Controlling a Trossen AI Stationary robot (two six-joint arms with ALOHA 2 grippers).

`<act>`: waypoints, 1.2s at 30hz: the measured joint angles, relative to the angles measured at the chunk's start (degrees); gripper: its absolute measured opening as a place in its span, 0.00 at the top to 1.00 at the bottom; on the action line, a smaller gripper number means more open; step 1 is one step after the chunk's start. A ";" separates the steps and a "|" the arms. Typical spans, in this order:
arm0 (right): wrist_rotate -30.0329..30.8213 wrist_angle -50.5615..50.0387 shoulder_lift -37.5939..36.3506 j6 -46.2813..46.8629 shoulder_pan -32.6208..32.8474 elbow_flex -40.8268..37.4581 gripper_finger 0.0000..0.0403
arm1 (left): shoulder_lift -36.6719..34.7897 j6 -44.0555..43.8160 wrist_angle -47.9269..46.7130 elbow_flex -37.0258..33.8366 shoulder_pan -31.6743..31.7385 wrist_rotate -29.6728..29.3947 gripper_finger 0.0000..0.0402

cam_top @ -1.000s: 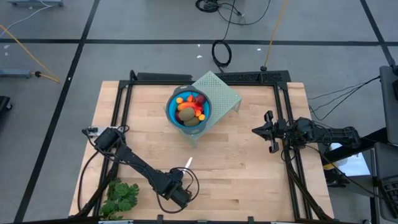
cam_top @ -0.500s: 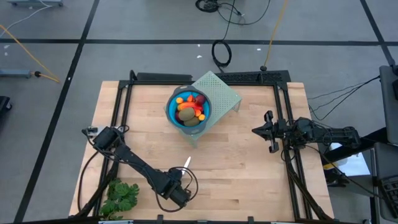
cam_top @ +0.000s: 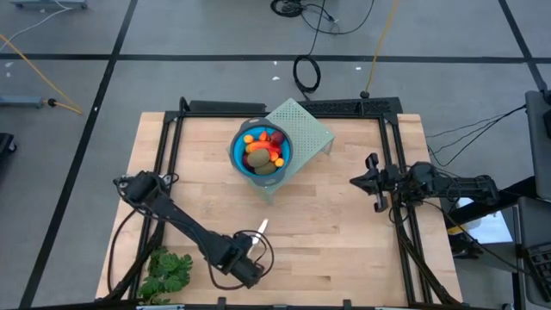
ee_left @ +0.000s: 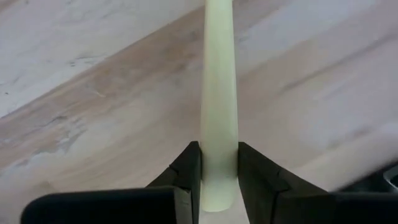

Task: Pick & Place Fruit
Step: Put the knife on the shelf

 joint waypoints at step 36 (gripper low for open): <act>-12.00 4.26 0.02 7.98 0.07 0.00 1.00 | -2.47 5.89 35.87 0.15 3.98 -23.57 0.81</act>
